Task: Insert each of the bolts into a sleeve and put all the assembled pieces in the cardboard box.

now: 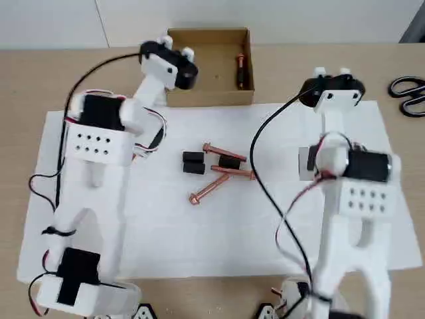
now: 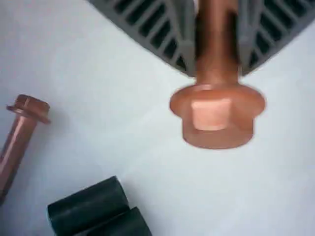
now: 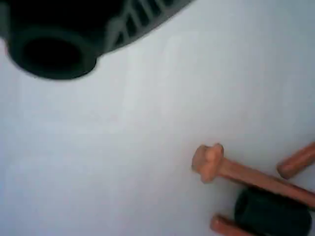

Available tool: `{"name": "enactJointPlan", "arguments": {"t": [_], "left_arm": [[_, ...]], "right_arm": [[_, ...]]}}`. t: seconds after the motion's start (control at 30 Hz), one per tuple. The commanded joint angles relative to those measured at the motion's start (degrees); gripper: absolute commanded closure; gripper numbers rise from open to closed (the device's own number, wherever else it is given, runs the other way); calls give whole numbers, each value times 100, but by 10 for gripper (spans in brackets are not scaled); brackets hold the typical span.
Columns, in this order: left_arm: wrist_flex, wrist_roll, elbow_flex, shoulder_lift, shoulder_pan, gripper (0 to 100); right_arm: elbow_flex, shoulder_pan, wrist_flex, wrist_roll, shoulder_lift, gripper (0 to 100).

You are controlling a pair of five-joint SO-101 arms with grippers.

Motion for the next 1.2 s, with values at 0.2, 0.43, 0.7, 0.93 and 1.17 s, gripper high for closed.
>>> {"name": "enactJointPlan", "arguments": {"t": [0.2,0.43,0.7,0.93,1.17], "left_arm": [[-993,141,1297,1248,-79,993],[-1538,633,1376,2180,-35,989],[-1538,712,1376,2330,-158,930],[-1732,712,1376,2857,-176,928],[-1820,712,1376,2971,-193,931]], "right_arm": [[-273,-127,154,-9,-673,995],[-273,-136,312,-9,-673,995],[-273,-154,312,-9,-673,995],[-273,-154,312,-9,-673,995],[-273,-154,321,-9,-673,995]]}}
